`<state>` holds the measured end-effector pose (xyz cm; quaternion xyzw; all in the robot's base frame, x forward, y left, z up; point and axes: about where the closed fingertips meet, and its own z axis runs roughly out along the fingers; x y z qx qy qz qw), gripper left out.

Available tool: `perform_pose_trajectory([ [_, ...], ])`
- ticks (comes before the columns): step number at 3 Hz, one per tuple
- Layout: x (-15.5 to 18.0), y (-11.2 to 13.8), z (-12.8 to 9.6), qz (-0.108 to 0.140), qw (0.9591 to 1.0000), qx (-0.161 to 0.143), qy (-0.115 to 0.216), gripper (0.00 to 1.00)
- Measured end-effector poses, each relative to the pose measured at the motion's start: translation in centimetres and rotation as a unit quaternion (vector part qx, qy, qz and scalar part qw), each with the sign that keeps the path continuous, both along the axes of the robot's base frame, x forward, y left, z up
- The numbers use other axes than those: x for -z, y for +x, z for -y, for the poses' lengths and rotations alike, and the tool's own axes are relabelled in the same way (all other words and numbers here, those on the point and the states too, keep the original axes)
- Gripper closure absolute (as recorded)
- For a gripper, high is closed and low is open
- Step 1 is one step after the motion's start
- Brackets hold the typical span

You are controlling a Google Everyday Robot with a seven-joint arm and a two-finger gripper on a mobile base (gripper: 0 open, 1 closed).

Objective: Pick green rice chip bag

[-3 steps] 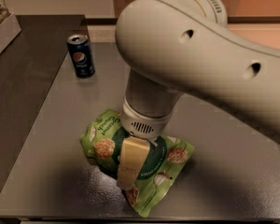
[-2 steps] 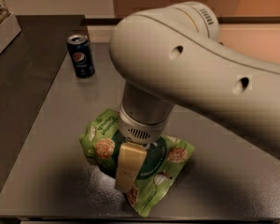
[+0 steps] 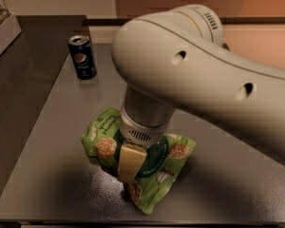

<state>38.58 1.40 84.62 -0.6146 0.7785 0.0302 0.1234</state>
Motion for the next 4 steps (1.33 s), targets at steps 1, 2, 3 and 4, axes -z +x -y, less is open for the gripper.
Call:
perform_pose_trajectory([
  [1,-1.2,0.1,0.2,0.005,0.9999,0.000,0.014,0.64],
  [2,-3.8,0.6,1.0,0.019,0.9994,0.000,0.030,0.87],
  [3,-7.6,1.0,1.7,0.038,0.9982,-0.012,0.045,1.00],
  [4,-11.3,1.0,2.1,0.059,0.9963,-0.026,0.057,1.00],
])
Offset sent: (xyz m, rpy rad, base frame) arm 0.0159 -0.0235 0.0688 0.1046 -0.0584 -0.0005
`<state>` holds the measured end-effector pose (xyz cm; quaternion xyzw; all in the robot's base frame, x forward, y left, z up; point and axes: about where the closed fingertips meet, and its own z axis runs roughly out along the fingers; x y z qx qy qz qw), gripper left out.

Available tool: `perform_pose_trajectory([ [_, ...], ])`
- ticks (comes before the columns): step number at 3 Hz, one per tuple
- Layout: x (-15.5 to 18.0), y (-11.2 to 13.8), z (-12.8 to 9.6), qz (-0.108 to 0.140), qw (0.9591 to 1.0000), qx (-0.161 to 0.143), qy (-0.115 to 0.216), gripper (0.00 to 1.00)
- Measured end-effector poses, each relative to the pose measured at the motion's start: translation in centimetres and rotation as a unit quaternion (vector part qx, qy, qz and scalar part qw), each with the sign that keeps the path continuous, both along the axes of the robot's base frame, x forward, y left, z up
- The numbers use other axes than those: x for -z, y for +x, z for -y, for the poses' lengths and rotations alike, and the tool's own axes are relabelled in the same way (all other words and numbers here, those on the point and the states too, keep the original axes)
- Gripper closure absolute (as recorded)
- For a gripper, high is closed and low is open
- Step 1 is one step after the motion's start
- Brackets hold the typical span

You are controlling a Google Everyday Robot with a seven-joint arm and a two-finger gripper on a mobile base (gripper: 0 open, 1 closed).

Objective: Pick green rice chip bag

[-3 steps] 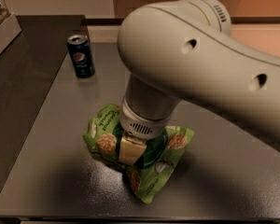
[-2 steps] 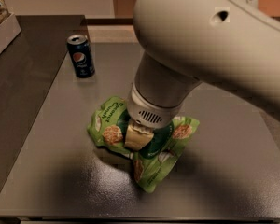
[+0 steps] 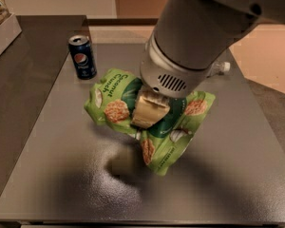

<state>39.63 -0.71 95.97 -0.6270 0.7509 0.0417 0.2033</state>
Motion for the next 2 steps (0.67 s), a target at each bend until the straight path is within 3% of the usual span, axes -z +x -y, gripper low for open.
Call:
perform_pose_trajectory([
  [1,-4.42,-1.02,-0.28,0.032,0.9991,-0.028,0.004,1.00],
  [2,-4.42,-1.02,-0.28,0.032,0.9991,-0.028,0.004,1.00],
])
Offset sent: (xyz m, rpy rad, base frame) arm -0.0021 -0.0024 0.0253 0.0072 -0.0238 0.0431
